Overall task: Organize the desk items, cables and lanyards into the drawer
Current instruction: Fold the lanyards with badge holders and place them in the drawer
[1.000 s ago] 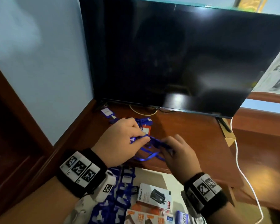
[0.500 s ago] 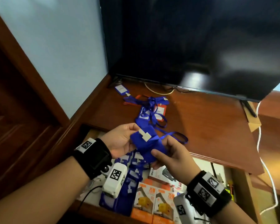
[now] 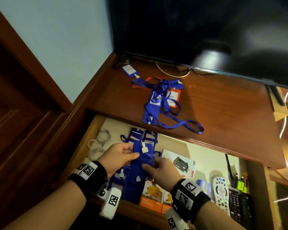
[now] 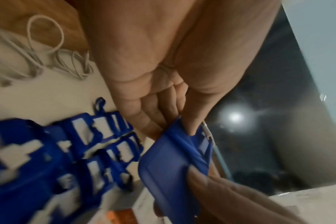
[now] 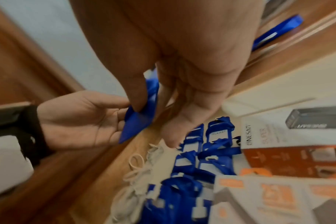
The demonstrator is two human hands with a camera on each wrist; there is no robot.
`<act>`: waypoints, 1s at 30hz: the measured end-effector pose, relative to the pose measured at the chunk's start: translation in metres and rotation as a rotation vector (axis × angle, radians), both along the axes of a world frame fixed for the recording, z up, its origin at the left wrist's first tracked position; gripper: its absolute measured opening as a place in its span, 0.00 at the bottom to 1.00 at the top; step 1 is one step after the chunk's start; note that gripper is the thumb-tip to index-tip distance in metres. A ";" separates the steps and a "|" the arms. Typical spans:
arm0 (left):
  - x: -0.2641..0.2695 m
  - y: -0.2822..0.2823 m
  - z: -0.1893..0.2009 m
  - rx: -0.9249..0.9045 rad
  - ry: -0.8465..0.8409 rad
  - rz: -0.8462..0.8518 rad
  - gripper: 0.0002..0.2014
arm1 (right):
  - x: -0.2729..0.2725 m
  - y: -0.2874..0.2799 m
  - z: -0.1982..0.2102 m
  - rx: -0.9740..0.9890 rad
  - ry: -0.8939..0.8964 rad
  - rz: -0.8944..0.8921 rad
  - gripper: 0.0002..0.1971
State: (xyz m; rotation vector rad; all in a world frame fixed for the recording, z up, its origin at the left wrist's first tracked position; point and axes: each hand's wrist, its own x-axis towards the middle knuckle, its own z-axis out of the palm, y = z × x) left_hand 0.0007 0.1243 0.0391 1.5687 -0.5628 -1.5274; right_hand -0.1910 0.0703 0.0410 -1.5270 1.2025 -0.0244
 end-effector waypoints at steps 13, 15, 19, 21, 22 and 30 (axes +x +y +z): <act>-0.010 0.004 -0.085 0.346 -0.796 -0.675 0.14 | 0.004 -0.107 0.030 -0.540 0.242 0.021 0.06; -0.016 0.002 -0.084 0.346 -0.852 -0.726 0.15 | 0.012 -0.126 0.039 -0.554 0.234 0.007 0.08; -0.026 -0.001 -0.083 0.379 -0.947 -0.803 0.18 | 0.036 -0.155 0.041 -0.485 0.233 -0.012 0.14; -0.029 -0.002 -0.082 0.393 -1.000 -0.816 0.18 | 0.050 -0.164 0.033 -0.498 0.258 0.039 0.20; -0.031 -0.003 -0.080 0.400 -1.019 -0.826 0.17 | 0.057 -0.167 0.028 -0.525 0.268 0.086 0.24; -0.020 0.000 -0.054 0.327 -1.036 -0.628 0.14 | 0.065 -0.159 -0.015 -0.688 0.506 0.634 0.40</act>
